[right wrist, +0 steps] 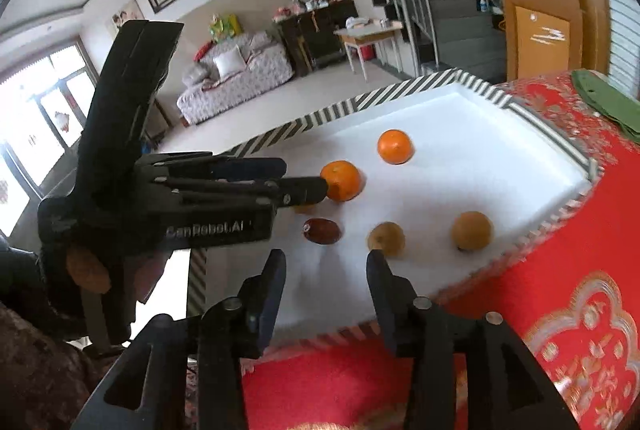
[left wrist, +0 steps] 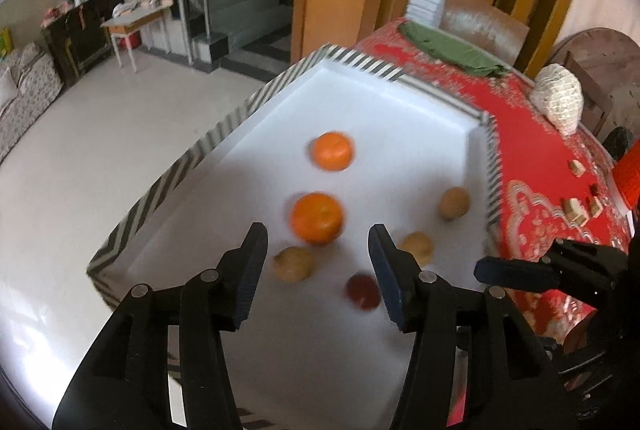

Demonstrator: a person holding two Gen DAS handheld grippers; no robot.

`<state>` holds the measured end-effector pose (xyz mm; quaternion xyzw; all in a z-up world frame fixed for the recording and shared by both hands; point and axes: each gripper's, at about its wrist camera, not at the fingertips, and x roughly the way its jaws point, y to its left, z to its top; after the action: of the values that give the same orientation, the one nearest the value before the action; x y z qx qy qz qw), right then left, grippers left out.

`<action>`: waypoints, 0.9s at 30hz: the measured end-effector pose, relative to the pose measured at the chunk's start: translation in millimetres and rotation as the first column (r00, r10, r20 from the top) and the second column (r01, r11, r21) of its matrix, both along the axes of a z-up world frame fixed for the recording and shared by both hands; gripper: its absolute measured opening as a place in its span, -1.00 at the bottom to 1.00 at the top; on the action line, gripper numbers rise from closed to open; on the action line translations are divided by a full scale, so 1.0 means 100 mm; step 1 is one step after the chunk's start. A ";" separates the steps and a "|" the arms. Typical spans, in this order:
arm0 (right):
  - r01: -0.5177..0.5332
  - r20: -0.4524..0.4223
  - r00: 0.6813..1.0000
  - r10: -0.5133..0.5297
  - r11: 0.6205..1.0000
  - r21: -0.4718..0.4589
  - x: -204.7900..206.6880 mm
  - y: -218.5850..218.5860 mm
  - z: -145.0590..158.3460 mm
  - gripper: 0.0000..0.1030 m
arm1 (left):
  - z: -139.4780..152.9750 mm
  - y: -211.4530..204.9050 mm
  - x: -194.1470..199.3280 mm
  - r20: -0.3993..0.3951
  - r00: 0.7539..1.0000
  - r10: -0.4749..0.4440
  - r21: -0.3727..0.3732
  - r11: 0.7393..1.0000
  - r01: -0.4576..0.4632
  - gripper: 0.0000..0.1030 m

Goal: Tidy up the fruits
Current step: 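Open both tools to drop the brown fruit and date into the box, then move both tools back over the table toward the beige dried slices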

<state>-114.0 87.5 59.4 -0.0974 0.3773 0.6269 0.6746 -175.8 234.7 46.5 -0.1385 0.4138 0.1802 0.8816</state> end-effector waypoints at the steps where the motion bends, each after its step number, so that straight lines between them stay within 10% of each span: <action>1: 0.024 0.003 1.000 -0.024 1.000 0.006 0.03 -0.10 0.02 -0.16 | 0.03 -0.04 0.02 0.008 1.000 -0.012 0.000 1.000 0.012 0.02; 8: 0.256 0.010 0.966 -0.257 0.966 0.042 0.29 -0.91 0.14 -0.08 | 0.26 -0.58 0.35 0.067 0.987 -0.143 -0.012 0.989 0.144 0.07; 27: 0.807 -0.042 0.590 -0.806 0.590 0.017 1.11 -3.13 0.15 0.16 | 0.22 -2.03 1.60 0.115 0.914 -0.390 -0.009 0.919 0.394 0.27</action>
<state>-2.9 -225.9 74.7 0.1045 0.3798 0.2617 0.8811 -16.1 31.4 68.0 -0.0765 0.3864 -0.0146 0.9190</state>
